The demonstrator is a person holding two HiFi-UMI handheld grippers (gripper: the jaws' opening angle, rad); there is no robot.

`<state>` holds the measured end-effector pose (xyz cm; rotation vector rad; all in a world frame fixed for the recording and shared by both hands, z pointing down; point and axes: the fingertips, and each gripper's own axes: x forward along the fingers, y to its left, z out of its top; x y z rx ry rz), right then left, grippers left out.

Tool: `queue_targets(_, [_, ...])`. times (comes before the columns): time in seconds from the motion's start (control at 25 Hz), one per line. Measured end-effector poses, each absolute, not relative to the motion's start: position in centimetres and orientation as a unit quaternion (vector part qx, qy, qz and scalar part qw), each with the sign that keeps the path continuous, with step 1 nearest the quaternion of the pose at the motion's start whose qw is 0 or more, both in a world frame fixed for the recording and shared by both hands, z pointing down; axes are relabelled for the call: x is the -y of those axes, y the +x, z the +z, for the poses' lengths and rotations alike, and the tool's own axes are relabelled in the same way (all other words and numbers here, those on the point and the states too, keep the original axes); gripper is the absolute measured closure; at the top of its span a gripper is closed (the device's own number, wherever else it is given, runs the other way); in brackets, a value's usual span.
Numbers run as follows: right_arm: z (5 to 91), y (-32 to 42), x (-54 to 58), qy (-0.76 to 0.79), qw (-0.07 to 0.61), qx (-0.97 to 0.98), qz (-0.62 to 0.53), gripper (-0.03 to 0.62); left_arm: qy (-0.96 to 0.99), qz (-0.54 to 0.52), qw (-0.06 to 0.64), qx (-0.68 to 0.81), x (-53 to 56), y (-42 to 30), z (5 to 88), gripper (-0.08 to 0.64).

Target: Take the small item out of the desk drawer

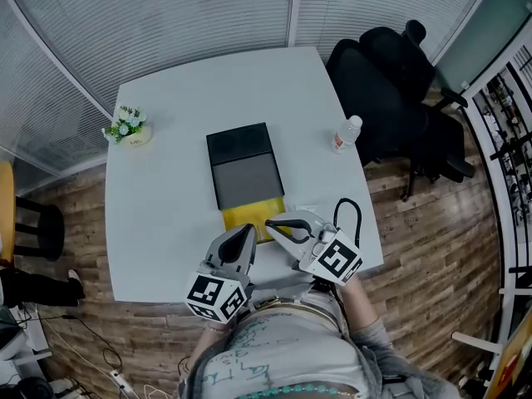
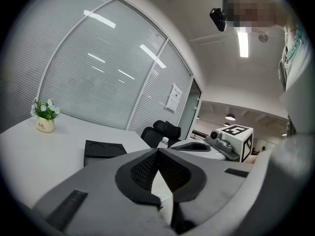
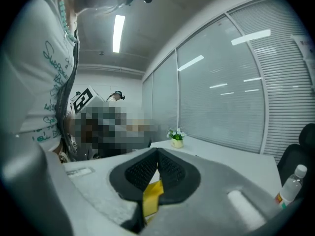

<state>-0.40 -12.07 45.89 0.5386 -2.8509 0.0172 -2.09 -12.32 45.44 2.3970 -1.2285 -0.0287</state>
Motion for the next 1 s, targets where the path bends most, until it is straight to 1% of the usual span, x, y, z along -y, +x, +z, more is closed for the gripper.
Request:
queue_targets(0.12, [44.2, -0.9, 12.0, 0.190, 0.104, 0.976, -0.002, 0.589, 0.871, -0.014, 0.208, 0.445, 12.4, -2.1, 44.7, 0.563])
queue_targets(0.32, [41.3, -1.2, 12.0, 0.199, 0.054, 0.978, -0.019, 0.589, 0.872, -0.023, 0.171, 0.459, 12.5, -2.5, 42.7, 0.563])
queue_targets(0.44, [39.7, -1.1, 12.0, 0.209, 0.034, 0.977, -0.032, 0.589, 0.873, -0.037, 0.144, 0.464, 12.4, -2.7, 41.4, 0.563])
queue_targets(0.56, [38.5, -1.1, 11.8, 0.218, 0.019, 0.975, -0.040, 0.589, 0.875, -0.047, 0.131, 0.464, 12.3, -2.8, 40.1, 0.563])
queue_targets(0.84, [38.5, -1.3, 11.5, 0.222, 0.026, 0.973, -0.055, 0.589, 0.873, -0.054, 0.123, 0.469, 12.3, -2.8, 39.5, 0.563])
queue_targets(1.0, [38.6, -1.4, 11.6, 0.231, 0.017, 0.972, -0.034, 0.589, 0.870, -0.052, 0.128, 0.474, 12.4, -3.0, 39.7, 0.563])
